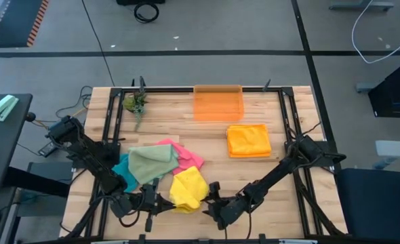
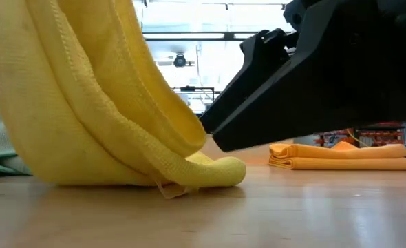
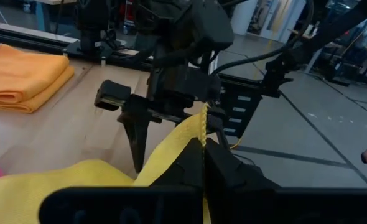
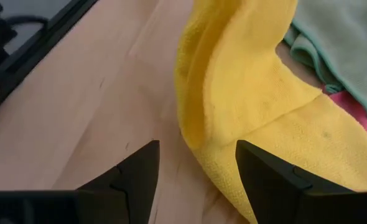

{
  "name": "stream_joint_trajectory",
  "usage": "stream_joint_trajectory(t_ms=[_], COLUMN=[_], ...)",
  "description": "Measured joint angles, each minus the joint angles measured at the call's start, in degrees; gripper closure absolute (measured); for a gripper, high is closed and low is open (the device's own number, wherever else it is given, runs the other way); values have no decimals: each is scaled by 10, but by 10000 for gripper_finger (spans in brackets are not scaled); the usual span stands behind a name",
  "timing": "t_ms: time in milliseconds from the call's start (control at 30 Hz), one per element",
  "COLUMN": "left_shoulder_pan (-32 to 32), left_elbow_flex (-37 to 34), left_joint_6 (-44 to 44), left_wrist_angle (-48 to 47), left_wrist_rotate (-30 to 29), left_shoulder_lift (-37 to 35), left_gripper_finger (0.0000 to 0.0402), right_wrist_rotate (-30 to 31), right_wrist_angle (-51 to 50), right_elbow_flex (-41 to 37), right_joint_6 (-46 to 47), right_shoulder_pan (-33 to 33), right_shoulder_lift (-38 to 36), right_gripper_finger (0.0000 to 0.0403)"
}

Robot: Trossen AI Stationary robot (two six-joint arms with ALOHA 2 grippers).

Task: Fold microfiber towels
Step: Fold the yellow microfiber cloth

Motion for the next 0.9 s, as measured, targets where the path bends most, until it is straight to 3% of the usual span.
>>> stream_joint_trajectory(t_ms=[167, 333, 900], left_shoulder_pan=[4, 17, 36], left_elbow_flex=[0, 0, 0], left_joint_6=[-1, -49, -85], left_wrist_angle=[3, 3, 3], left_wrist_rotate=[-2, -40, -56], left_shoulder_lift=[0, 0, 0], left_gripper_finger=[382, 395, 392], right_wrist_rotate=[2, 2, 6], right_wrist_angle=[1, 0, -2], right_elbow_flex=[0, 0, 0], right_joint_6=[3, -2, 12], right_shoulder_pan=[-3, -8, -19], right_shoulder_lift=[0, 0, 0], right_gripper_finger=[183, 183, 201])
